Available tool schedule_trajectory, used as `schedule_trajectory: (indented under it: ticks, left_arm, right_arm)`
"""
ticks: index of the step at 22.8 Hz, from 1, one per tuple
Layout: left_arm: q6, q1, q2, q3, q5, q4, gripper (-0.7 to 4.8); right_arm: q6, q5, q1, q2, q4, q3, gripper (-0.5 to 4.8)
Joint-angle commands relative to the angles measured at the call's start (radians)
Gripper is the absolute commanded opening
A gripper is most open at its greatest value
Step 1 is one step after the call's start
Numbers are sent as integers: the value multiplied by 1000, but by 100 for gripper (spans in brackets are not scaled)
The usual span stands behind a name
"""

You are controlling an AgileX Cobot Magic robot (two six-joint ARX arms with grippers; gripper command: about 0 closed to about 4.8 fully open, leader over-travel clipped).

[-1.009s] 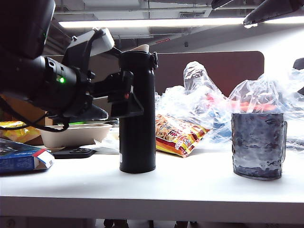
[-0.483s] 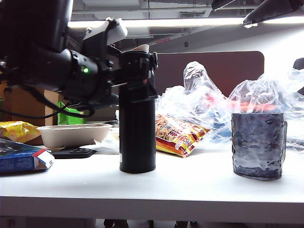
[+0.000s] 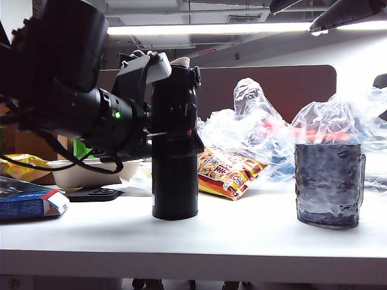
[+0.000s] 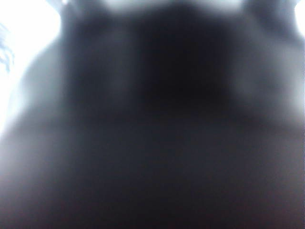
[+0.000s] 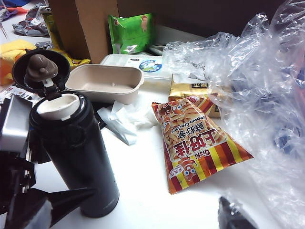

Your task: Pick up the black thermos, pour some water into the cup, then place the black thermos back on the table.

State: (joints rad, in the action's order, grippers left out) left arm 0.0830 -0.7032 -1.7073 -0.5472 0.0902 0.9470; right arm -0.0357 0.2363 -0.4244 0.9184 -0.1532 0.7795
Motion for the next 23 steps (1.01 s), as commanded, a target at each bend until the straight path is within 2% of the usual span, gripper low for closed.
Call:
schedule_trajectory:
  ticks: [1, 8, 9, 10, 12, 14, 16, 17, 18, 21, 22, 23]
  left_arm:
    - [3, 1, -31, -7, -1, 81, 479]
    - [3, 1, -33, -7, 3, 139, 479]
    - [3, 1, -33, -7, 2, 140, 425]
    - [3, 1, -33, -7, 0, 140, 317]
    - [3, 1, -33, -7, 0, 141, 243]
    - [3, 1, -33, -7, 0, 144, 77]
    - [-2, 1, -32, -7, 0, 155, 78]
    - [-44, 1, -32, -7, 1, 154, 57]
    - [-91, 1, -32, -7, 0, 157, 2]
    - [-133, 1, -31, -19, -2, 208, -6]
    - [-139, 1, -28, -41, -15, 176, -6]
    - [-140, 1, -26, -101, -27, 87, -6]
  right_arm:
    - [-4, 1, 0, 0, -31, -8, 479]
    - [-3, 2, 0, 0, 15, -10, 479]
    - [-3, 2, 0, 0, 15, -10, 479]
    - [-3, 2, 0, 0, 15, -10, 479]
    - [-3, 3, 0, 0, 9, -10, 479]
    - [-3, 2, 0, -1, -9, -10, 479]
    - [-3, 1, 0, 0, -4, -10, 479]
    - [-3, 0, 0, 0, -3, -10, 479]
    - [-3, 0, 0, 0, -4, -10, 479]
    - [-3, -11, 0, -2, -6, -6, 479]
    - [-3, -18, 2, -6, -6, -2, 479]
    - [-3, -27, 20, -16, -19, -2, 479]
